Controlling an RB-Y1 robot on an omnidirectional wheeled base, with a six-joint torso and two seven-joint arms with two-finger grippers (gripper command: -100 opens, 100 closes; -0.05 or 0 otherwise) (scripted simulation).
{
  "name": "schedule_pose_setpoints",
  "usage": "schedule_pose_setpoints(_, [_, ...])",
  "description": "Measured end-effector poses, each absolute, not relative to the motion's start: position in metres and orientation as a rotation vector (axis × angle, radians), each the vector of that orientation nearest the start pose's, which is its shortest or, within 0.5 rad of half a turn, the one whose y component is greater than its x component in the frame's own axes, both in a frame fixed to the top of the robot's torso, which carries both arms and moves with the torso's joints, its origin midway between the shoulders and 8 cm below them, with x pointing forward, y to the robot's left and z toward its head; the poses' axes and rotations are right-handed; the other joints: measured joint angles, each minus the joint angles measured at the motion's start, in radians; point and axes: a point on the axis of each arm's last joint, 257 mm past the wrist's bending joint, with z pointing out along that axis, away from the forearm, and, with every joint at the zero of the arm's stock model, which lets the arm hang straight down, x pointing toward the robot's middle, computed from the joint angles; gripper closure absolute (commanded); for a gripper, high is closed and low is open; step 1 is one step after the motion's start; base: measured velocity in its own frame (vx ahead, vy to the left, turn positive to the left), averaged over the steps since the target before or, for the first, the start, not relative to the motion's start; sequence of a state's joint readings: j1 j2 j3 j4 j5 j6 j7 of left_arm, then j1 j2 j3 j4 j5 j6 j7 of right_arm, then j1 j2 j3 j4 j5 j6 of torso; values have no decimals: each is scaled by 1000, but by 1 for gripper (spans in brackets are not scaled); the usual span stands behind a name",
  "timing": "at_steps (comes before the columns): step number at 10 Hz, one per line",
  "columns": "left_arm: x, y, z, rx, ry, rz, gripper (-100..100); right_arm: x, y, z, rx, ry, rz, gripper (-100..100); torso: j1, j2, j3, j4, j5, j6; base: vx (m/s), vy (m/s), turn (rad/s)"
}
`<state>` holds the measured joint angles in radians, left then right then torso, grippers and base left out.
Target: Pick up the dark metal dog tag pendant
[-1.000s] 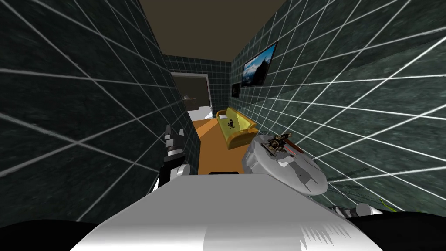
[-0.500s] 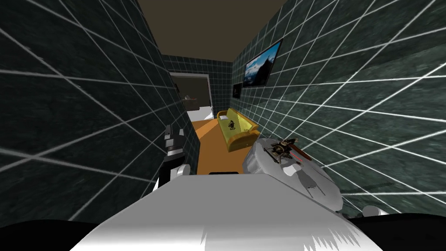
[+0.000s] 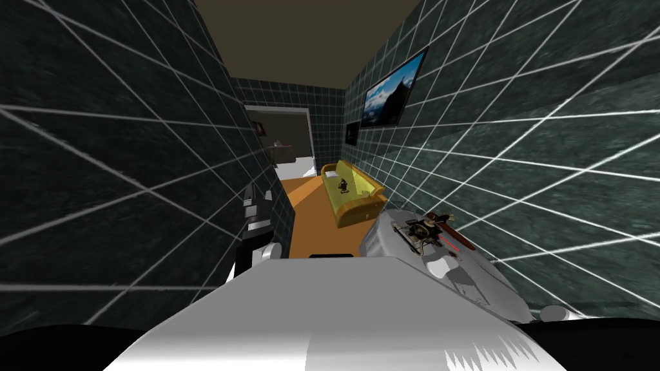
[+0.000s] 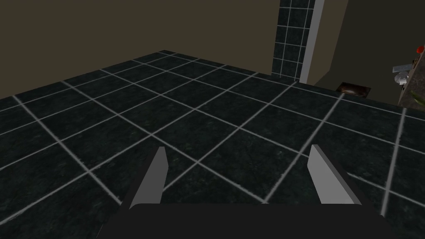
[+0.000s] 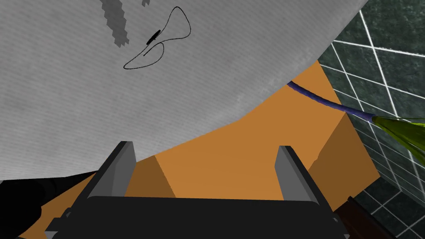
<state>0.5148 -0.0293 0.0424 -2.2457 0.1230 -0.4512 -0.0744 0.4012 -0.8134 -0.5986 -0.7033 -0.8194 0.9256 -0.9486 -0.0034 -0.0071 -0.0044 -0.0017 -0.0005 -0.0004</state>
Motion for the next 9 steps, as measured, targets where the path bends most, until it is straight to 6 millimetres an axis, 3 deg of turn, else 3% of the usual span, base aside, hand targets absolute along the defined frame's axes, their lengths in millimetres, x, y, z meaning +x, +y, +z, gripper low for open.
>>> schedule_pose_setpoints(3, [350,316,-5,-799,594,-1239,0,-52,-701,-465,-3187,1005,95,-100,-3,-4,-2,-1,-1,0,166,-95,37])
schedule_pose_setpoints(5, [350,316,-5,-799,594,-1239,0,-55,-690,-467,-3131,1057,124,-100,-1,0,0,0,0,0,62,-54,19])
schedule_pose_setpoints(6, [350,316,-5,-799,594,-1239,0,-55,-690,-467,-3127,1061,126,0,1,4,2,1,0,0,9,-7,2])
schedule_pose_setpoints(7, [350,316,-5,-799,593,-1239,0,-55,-690,-467,-3127,1060,126,-100,3,7,4,1,1,1,16,-40,-48])
schedule_pose_setpoints(9, [350,316,-5,-799,594,-1239,0,-55,-681,-480,-3129,1050,125,-100,0,7,4,1,0,1,21,-64,-42])
